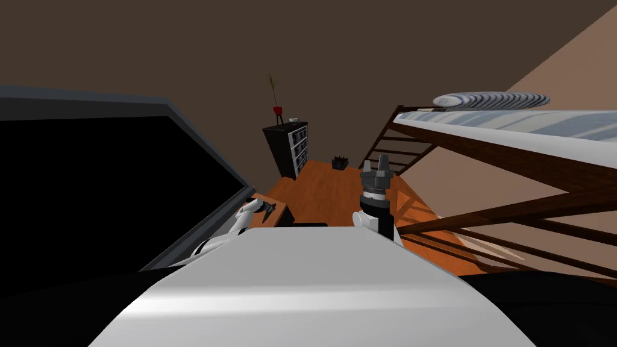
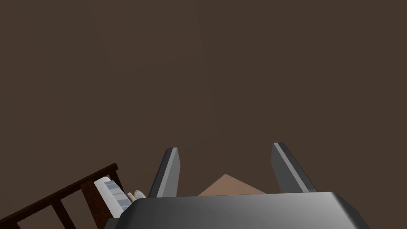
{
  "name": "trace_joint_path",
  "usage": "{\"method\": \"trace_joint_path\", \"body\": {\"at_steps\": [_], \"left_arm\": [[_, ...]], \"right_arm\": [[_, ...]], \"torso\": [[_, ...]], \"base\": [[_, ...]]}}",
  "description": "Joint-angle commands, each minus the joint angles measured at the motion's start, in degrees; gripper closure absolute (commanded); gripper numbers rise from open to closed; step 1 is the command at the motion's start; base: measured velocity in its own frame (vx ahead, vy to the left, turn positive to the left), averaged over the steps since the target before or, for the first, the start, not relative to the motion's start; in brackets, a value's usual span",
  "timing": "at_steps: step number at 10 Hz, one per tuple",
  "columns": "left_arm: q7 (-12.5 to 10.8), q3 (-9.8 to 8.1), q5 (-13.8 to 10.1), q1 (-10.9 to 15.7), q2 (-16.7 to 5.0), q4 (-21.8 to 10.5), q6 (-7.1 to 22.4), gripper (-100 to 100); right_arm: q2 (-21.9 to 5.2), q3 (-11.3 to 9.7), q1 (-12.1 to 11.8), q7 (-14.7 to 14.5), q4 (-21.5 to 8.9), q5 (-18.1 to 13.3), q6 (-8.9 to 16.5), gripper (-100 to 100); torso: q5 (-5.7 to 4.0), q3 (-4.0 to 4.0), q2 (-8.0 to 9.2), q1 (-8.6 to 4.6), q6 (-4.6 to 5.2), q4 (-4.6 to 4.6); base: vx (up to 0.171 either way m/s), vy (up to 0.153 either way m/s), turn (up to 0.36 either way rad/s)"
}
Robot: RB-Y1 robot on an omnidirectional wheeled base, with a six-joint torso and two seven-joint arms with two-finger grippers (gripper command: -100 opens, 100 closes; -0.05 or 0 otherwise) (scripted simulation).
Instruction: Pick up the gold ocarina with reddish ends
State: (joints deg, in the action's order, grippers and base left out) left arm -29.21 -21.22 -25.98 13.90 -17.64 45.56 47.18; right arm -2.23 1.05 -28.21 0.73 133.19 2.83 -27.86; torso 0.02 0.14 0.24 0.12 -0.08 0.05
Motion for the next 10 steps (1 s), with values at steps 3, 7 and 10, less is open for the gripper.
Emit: {"method": "trace_joint_path", "body": {"at_steps": [3, 7, 10], "left_arm": [[-4.65, 0.85, 1.55, 1.34, 0.09, -2.2, -1.82, -100], [-8.77, 1.68, 3.04, 2.62, 0.17, -4.27, -3.57, -100], [-11.64, 2.5, 4.53, 3.9, 0.26, -6.34, -5.33, -100]], "right_arm": [[0.0, 0.0, 0.01, 0.0, 0.0, 0.0, 0.0, 0], [-0.01, 0.0, 0.01, 0.0, 0.0, 0.0, 0.0, 0], [0.0, 0.0, -0.01, 0.0, 0.0, 0.0, 0.0, 0]], "torso": [[0.03, 0.03, 0.04, 0.14, 0.03, 0.02], [0.04, 0.03, 0.05, 0.17, 0.03, 0.02], [-0.03, -0.11, -0.18, -0.11, -0.01, -0.04]], "base": [[-0.067, 0.06, -0.175], [-0.053, 0.044, -0.129], [-0.04, 0.017, -0.031]]}}
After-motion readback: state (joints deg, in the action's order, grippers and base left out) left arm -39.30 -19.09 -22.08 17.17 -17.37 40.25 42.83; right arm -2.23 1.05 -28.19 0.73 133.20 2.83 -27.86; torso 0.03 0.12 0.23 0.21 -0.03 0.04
